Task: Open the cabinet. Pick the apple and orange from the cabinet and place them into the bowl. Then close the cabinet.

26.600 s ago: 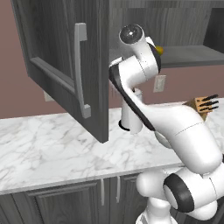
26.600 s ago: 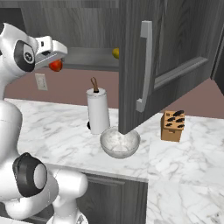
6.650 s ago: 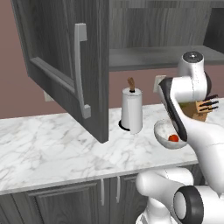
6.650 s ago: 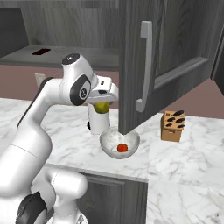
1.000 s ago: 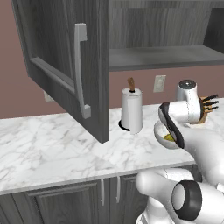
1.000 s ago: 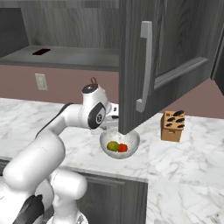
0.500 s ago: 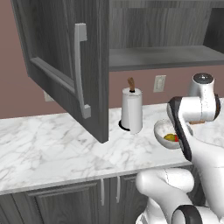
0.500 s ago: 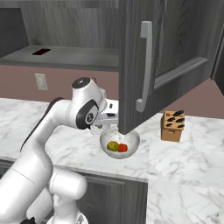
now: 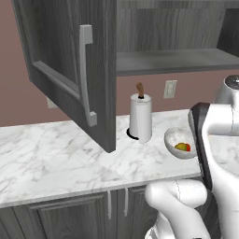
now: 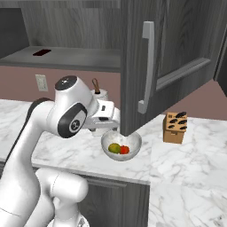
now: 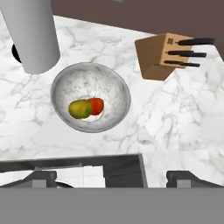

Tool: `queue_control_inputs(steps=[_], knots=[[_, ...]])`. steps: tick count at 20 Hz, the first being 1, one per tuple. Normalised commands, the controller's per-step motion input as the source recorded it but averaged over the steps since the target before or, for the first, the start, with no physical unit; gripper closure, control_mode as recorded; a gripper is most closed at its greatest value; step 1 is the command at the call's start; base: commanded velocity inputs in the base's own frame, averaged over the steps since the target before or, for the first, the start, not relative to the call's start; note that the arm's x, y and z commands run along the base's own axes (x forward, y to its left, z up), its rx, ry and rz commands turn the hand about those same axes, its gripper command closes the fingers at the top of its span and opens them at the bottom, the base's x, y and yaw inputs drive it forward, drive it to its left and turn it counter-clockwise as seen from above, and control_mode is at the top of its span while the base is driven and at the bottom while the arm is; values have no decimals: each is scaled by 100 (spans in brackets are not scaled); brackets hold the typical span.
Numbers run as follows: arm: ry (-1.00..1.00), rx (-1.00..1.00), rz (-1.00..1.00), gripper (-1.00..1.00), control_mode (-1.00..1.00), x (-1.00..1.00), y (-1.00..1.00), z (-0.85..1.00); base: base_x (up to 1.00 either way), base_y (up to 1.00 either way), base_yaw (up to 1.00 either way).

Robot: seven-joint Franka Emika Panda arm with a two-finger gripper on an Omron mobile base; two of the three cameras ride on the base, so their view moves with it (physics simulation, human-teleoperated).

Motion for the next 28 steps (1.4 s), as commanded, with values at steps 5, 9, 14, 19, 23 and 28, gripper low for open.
queue_control_inputs(steps=[5, 9, 14, 19, 23, 28], knots=[[-10, 0, 0, -100, -100, -60, 24, 36, 0, 0, 0], [-11, 0, 0, -100, -100, -61, 23, 36, 0, 0, 0], [-8, 0, 0, -100, -100, -65, 6, 35, 0, 0, 0], [-2, 2, 0, -100, -100, -67, 0, 37, 0, 0, 0], [0, 3, -1, -100, -100, -52, 0, 22, 0, 0, 0], [0, 5, 0, -100, -100, -37, -1, 14, 0, 0, 0]])
